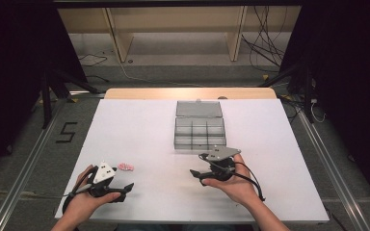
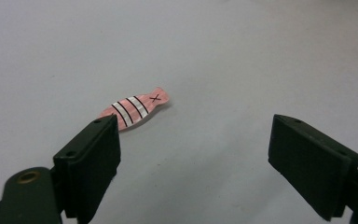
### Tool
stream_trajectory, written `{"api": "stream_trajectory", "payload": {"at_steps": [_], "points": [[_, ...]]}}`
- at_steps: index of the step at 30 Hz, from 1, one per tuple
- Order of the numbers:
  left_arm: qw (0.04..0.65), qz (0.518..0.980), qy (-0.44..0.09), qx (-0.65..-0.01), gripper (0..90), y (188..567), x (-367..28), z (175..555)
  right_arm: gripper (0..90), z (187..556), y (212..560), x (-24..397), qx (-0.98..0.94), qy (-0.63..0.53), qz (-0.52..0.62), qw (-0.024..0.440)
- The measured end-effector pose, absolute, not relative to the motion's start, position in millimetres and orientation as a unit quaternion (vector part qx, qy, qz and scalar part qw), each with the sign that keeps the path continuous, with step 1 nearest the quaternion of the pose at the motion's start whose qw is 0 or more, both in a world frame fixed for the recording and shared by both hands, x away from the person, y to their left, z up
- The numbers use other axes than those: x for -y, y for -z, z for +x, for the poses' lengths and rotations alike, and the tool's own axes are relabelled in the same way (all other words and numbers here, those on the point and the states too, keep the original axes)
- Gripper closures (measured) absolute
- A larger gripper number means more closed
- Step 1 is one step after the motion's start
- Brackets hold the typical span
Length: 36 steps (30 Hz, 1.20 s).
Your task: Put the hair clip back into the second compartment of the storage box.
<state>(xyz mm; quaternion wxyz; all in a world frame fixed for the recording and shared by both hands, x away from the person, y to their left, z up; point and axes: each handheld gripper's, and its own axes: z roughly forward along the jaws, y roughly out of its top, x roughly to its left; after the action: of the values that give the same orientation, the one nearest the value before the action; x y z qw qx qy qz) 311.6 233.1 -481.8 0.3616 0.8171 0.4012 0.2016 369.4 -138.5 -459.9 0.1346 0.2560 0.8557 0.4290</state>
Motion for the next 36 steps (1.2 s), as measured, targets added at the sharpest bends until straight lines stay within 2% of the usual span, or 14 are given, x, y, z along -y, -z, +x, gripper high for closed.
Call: {"api": "stream_trajectory", "payload": {"at_steps": [17,36], "points": [[0.36,0.82,-0.198,-0.399,16.7,483.2,-233.3,311.9,32.4,386.0,472.6,58.2,-0.878,-0.415,0.213,0.112],[0.36,0.821,-0.197,-0.397,16.7,483.7,-233.2,312.2,33.0,408.3,471.2,-15.6,-0.888,-0.412,0.184,0.095]]}}
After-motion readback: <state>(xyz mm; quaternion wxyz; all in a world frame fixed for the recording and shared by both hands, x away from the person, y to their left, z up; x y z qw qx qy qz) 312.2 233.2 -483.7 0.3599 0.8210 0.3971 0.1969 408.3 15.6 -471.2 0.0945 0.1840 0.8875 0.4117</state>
